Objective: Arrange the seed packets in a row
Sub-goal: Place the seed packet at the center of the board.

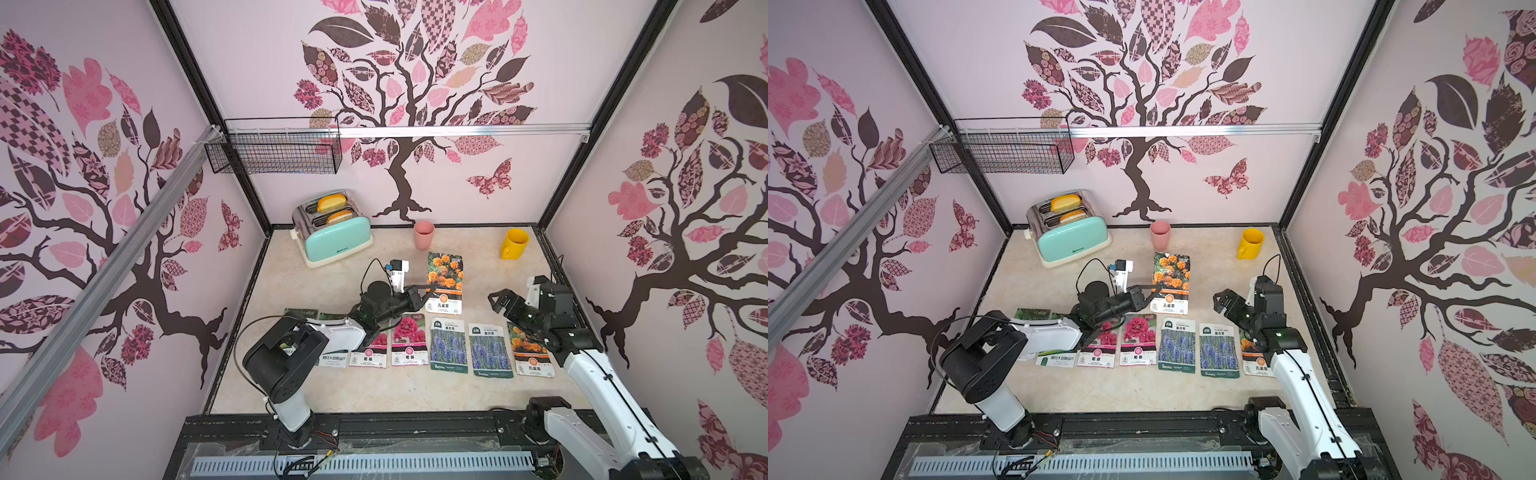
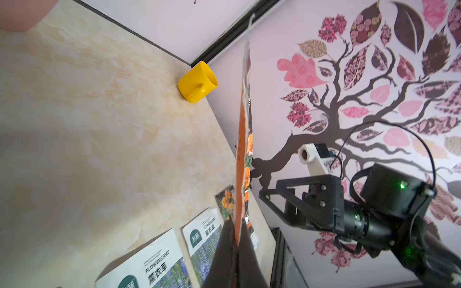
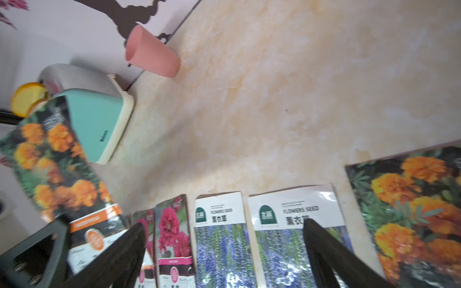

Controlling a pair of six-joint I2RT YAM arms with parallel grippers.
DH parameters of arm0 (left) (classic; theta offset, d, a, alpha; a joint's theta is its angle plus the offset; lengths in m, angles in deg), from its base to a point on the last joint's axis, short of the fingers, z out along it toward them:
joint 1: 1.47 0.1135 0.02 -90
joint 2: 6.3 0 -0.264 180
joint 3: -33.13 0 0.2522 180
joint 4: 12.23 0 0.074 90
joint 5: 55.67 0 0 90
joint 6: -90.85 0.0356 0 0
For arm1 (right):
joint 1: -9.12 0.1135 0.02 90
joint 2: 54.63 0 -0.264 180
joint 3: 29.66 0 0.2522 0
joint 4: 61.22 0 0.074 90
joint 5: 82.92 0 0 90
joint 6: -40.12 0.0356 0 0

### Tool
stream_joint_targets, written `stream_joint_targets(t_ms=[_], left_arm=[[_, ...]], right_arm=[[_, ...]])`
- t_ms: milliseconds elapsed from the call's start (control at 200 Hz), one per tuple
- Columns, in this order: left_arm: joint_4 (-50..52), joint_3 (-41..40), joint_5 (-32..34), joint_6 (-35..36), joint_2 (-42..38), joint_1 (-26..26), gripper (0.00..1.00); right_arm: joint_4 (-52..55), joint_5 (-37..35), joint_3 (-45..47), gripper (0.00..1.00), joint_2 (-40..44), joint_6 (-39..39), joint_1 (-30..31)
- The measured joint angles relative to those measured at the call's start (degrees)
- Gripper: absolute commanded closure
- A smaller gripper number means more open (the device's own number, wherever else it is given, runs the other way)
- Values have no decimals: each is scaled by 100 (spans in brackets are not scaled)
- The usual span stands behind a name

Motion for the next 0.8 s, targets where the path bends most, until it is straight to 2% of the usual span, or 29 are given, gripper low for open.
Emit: stream_joint_targets(t_ms=[155,285,565,690,800], left_arm=[[-522,221,608,-1027,520,-341,100],[-710,474,1093,-1563,728,-728,100],[-1093,1064,1779,-2166,931,-1224,100],[-1119,1207,1996,-2326,1091,-1362,100],[-1141,1228,2129,-2413,1163,-1510,100]], right_arm=[[-807,699,553,0,514,763,15],[-1154,1093,953,1,911,1263,35],[-1803,1600,1464,22,1738,1969,42],[-1974,1692,1606,33,1773,2105,42],[-2221,1738,1622,37,1770,2194,50]])
